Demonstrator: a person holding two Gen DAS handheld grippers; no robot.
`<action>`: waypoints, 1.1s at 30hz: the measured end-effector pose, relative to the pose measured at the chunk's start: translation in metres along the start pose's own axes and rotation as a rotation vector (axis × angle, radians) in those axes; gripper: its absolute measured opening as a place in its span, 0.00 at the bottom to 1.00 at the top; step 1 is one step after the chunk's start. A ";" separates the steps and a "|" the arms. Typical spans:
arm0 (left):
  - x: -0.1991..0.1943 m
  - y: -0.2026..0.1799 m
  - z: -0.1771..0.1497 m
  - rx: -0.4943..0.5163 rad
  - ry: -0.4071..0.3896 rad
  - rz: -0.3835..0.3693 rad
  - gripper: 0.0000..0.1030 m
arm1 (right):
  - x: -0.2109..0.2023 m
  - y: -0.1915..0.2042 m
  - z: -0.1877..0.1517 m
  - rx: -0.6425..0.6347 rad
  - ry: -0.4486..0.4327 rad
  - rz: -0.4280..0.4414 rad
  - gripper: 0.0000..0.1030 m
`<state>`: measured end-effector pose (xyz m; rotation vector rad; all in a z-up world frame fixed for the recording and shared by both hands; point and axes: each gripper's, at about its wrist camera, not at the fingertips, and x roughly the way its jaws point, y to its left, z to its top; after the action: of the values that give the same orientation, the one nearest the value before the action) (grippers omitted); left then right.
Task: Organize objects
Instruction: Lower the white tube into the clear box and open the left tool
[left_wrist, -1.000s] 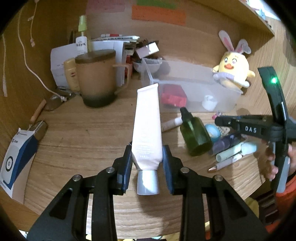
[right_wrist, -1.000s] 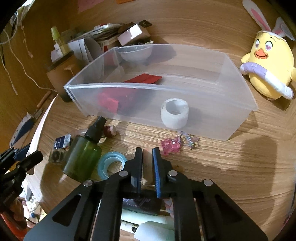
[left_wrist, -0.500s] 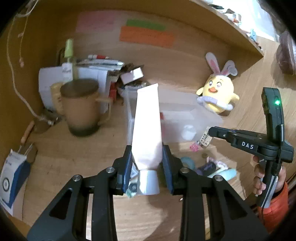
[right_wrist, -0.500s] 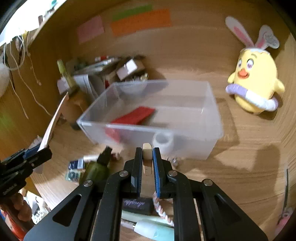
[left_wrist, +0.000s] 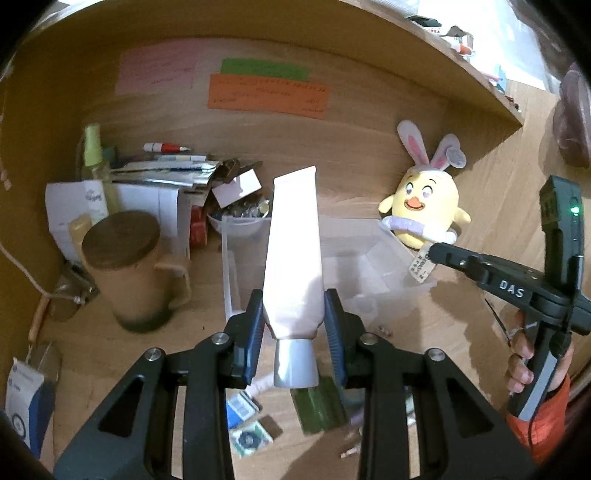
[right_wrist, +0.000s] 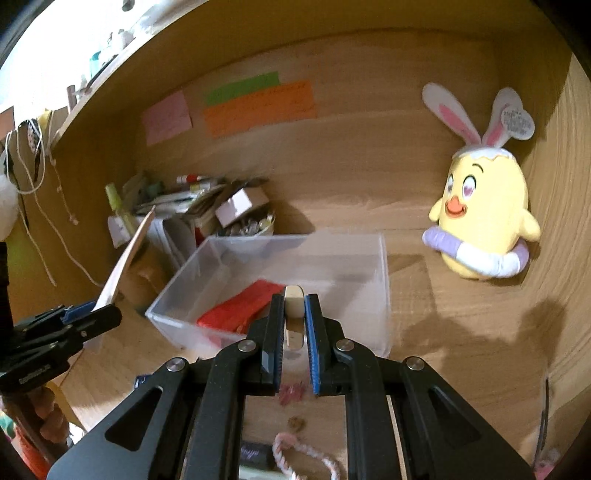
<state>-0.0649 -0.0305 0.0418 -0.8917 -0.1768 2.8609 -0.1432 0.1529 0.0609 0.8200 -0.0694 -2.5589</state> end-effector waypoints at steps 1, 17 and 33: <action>0.003 0.000 0.002 0.003 0.002 -0.001 0.31 | 0.001 -0.001 0.002 -0.001 -0.003 -0.003 0.10; 0.092 -0.012 0.019 0.041 0.139 -0.002 0.31 | 0.039 -0.012 0.016 -0.040 0.033 -0.043 0.10; 0.135 -0.029 0.015 0.119 0.248 -0.038 0.30 | 0.092 -0.020 -0.003 -0.094 0.176 -0.115 0.10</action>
<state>-0.1808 0.0197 -0.0160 -1.1905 0.0035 2.6627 -0.2155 0.1311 0.0053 1.0357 0.1559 -2.5606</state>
